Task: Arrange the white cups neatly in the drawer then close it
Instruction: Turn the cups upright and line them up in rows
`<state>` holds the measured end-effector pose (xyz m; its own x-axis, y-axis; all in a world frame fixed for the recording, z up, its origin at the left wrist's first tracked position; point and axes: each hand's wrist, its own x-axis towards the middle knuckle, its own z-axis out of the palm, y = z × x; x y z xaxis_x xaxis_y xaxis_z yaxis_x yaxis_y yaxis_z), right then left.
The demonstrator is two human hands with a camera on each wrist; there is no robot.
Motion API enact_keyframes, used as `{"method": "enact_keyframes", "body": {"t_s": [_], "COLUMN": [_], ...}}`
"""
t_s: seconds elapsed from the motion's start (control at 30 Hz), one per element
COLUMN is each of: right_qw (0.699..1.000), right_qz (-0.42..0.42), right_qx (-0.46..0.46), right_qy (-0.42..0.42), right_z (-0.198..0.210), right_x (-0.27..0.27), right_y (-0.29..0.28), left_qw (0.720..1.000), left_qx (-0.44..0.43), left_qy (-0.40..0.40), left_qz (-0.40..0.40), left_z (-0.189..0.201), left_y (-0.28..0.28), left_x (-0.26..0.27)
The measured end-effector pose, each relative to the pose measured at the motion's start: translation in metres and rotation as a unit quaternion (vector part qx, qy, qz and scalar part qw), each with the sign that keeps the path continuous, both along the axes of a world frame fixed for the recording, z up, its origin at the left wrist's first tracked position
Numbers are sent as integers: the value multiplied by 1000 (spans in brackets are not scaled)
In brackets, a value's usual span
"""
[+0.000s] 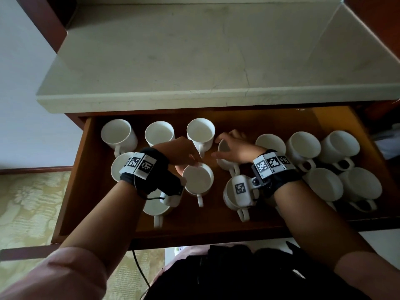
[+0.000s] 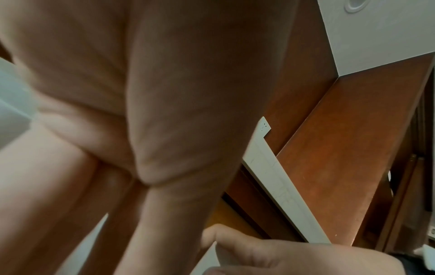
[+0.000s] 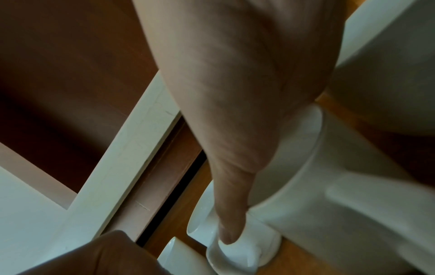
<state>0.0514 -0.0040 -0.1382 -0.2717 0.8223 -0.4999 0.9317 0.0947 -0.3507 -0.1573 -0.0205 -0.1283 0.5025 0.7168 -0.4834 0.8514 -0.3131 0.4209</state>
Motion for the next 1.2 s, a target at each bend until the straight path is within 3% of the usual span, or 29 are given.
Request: {"method": "enact_keyframes", "body": {"t_s": [0.4, 0.87, 1.0, 1.1, 1.2], "right_qw": [1000, 1000, 1000, 1000, 1000], "right_qz": [6, 15, 15, 13, 10], "right_qx": [-1, 0, 0, 6, 4], "right_qy": [0, -3, -2, -2, -2], "right_z": [-1, -1, -2, -3, -4], "right_x": [0, 2, 2, 2, 1], "right_y": [0, 1, 1, 1, 0], "left_qw": [987, 981, 986, 983, 982], "left_qx": [-152, -194, -164, -140, 26], "left_qy": [-43, -12, -38, -109, -166], "left_qz": [36, 28, -1, 38, 88], "left_z": [3, -2, 2, 7, 8], "left_y": [-10, -8, -9, -6, 3], "left_x": [13, 17, 13, 3, -3]}}
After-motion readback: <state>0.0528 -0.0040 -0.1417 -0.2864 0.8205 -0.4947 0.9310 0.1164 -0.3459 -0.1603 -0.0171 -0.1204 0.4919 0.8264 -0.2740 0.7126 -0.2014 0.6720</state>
